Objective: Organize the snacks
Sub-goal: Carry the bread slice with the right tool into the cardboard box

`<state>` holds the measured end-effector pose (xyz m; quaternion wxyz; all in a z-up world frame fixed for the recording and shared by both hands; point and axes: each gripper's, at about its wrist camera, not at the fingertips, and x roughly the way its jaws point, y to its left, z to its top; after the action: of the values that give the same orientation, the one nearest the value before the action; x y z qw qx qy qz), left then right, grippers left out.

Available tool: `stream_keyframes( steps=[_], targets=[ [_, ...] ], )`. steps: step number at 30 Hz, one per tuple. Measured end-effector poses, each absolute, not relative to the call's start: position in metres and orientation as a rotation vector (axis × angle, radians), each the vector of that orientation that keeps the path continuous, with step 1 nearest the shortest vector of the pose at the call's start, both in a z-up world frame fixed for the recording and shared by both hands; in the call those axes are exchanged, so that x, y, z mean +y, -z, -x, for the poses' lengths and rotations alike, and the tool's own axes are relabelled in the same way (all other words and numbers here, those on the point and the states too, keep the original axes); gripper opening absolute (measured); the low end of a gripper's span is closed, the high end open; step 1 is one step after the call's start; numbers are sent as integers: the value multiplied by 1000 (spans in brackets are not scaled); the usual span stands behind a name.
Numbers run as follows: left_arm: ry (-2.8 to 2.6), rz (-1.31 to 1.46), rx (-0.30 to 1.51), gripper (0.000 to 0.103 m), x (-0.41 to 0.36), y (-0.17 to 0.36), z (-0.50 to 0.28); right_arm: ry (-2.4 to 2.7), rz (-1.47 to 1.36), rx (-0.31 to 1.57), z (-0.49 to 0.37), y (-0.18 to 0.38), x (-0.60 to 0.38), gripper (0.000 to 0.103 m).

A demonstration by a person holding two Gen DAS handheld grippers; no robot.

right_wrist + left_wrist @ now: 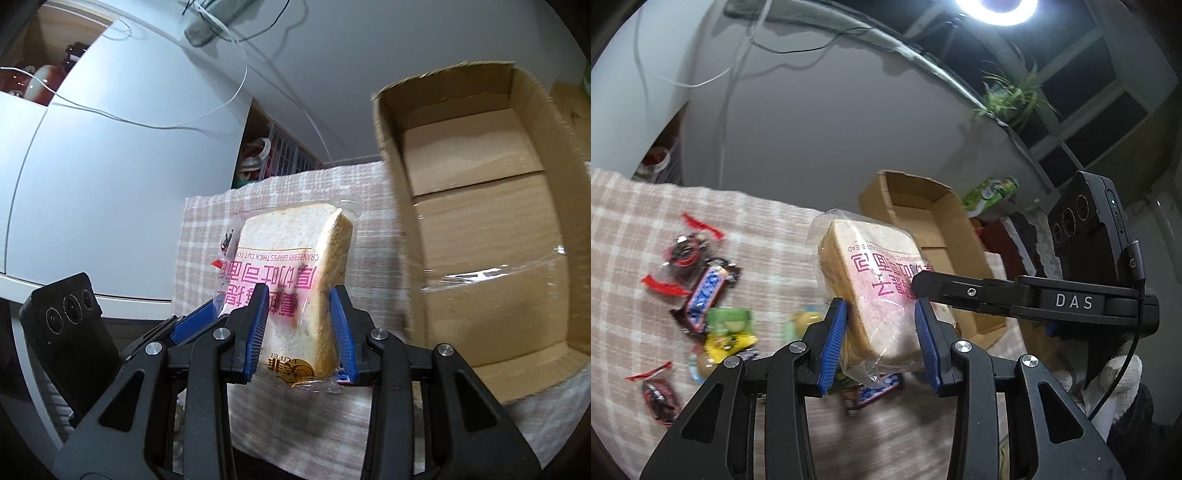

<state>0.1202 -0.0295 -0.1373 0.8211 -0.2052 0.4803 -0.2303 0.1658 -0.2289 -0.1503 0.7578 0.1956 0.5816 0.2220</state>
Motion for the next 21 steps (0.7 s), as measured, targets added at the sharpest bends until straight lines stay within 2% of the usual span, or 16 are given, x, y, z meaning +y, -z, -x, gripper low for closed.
stream_keyframes(
  steps=[10, 21],
  targets=[
    [609, 390, 1027, 35, -85, 128, -128, -397, -481, 1217, -150, 135, -290, 36],
    [691, 299, 1057, 35, -154, 137, -139, -302, -461, 1194, -151, 143, -346, 36]
  ],
)
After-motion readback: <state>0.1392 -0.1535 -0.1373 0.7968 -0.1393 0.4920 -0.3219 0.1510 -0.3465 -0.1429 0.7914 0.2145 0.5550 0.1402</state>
